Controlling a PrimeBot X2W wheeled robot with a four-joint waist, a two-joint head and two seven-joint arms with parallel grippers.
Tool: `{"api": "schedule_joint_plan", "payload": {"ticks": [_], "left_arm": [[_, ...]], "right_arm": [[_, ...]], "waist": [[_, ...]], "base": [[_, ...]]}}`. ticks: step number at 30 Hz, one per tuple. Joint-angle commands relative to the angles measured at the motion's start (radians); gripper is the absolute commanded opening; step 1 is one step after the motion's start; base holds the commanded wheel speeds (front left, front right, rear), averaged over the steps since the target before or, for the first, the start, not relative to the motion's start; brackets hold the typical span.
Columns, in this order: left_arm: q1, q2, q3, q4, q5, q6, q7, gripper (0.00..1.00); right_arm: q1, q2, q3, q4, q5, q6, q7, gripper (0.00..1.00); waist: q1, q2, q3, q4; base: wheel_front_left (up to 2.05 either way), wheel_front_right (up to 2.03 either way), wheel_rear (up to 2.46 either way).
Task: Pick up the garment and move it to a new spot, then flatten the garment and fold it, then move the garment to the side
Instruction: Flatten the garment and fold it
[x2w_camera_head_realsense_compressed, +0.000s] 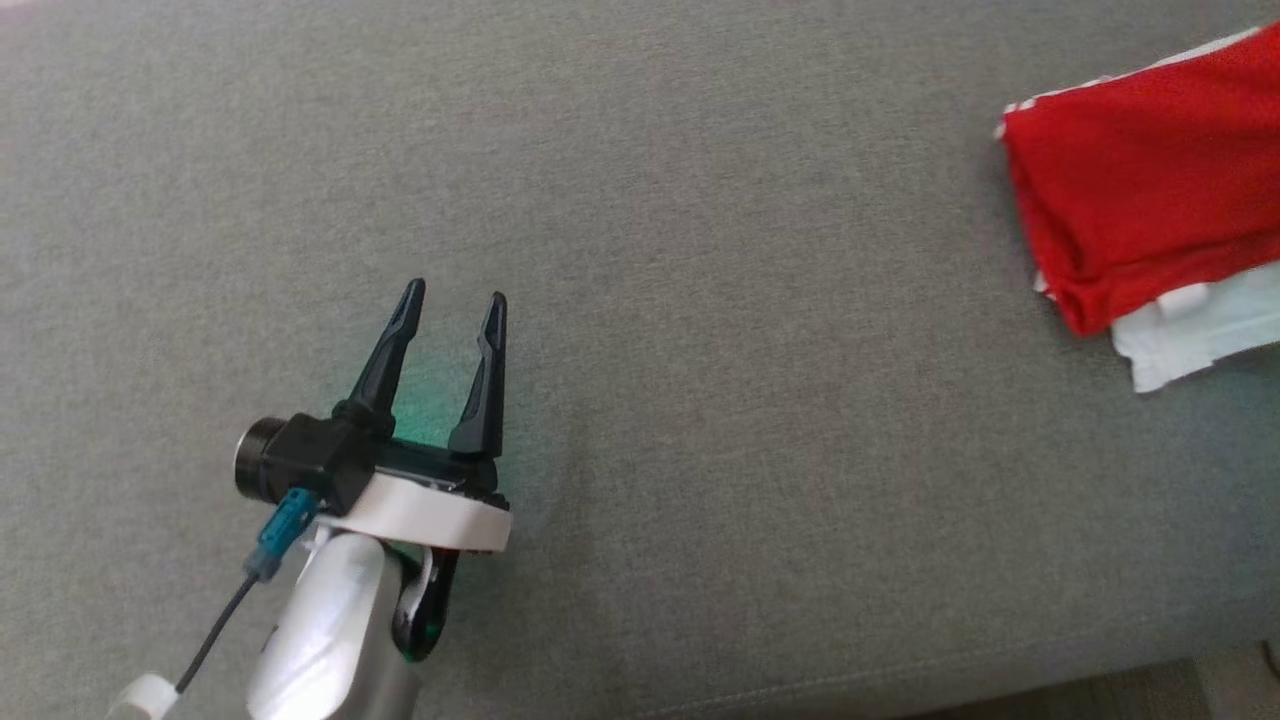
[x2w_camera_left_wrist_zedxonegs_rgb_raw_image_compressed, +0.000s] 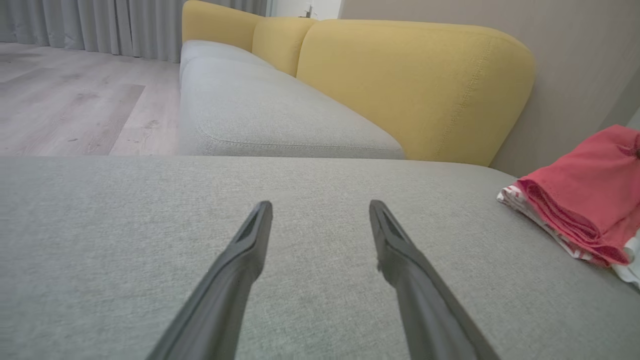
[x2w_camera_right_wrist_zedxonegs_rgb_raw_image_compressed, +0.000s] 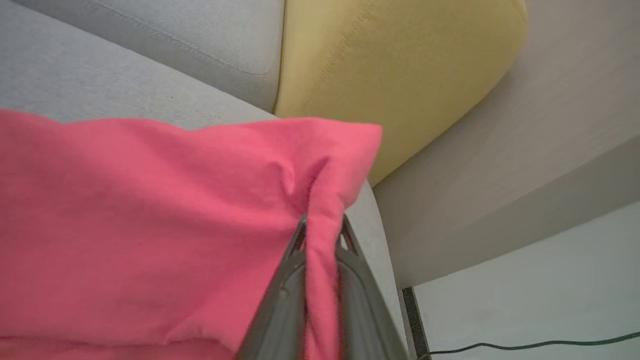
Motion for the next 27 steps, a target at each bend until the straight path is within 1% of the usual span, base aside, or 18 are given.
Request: {"api": "schedule_joint_plan", "payload": {"ticks": [1, 5, 12, 13, 14, 15, 20, 23, 27], "left_arm": [[-0.029, 0.016, 0.029, -0.025, -0.001, 0.002, -0.005, 1.0], [-0.027, 0.017, 0.029, -0.027, -0.004, 0.002, -0.005, 1.0], [-0.024, 0.017, 0.031, -0.029, -0.007, 0.002, -0.005, 1.0], [-0.024, 0.017, 0.031, -0.029, -0.008, 0.002, -0.005, 1.0], [-0.025, 0.017, 0.032, -0.028, -0.009, 0.002, -0.005, 1.0], [-0.025, 0.017, 0.033, -0.027, -0.01, 0.002, -0.005, 1.0], [-0.018, 0.014, 0.04, -0.023, -0.016, 0.002, -0.005, 1.0], [-0.004, 0.011, 0.05, -0.026, -0.025, 0.002, -0.005, 1.0], [0.019, 0.006, 0.069, -0.031, -0.03, 0.002, -0.005, 1.0]], "right_arm": [[-0.023, -0.036, -0.011, -0.016, 0.002, -0.001, -0.012, 0.0], [-0.031, -0.036, -0.052, 0.025, -0.035, -0.001, -0.008, 0.0], [-0.042, -0.007, -0.091, 0.042, -0.053, -0.001, 0.004, 0.0], [-0.042, 0.0, -0.098, 0.039, -0.055, -0.001, 0.003, 0.13], [-0.042, 0.009, -0.107, 0.039, -0.051, -0.001, 0.005, 0.49], [-0.04, 0.015, -0.111, 0.039, -0.054, -0.001, 0.01, 1.0], [-0.032, 0.047, -0.118, -0.004, -0.08, -0.001, -0.006, 1.0], [-0.025, 0.096, -0.117, -0.051, -0.072, -0.001, -0.024, 1.0], [-0.01, 0.188, -0.105, -0.136, -0.044, -0.001, -0.042, 1.0]], "waist": [[-0.0001, 0.0, 0.002, 0.007], [-0.0001, 0.0, 0.006, 0.019], [-0.0001, 0.0, 0.013, 0.025], [-0.0001, 0.0, 0.012, 0.026], [-0.0001, 0.0, 0.01, 0.026], [-0.0001, 0.0, 0.006, 0.026], [-0.0001, 0.0, -0.037, 0.024], [-0.0001, 0.0, -0.077, 0.019], [-0.0001, 0.0, -0.14, 0.015]], "base": [[0.0, 0.0, 0.0], [0.0, 0.0, 0.0], [0.0, 0.0, 0.0], [0.0, 0.0, 0.0], [0.0, 0.0, 0.0], [0.0, 0.0, 0.0], [0.0, 0.0, 0.0], [0.0, 0.0, 0.0], [0.0, 0.0, 0.0]]}}
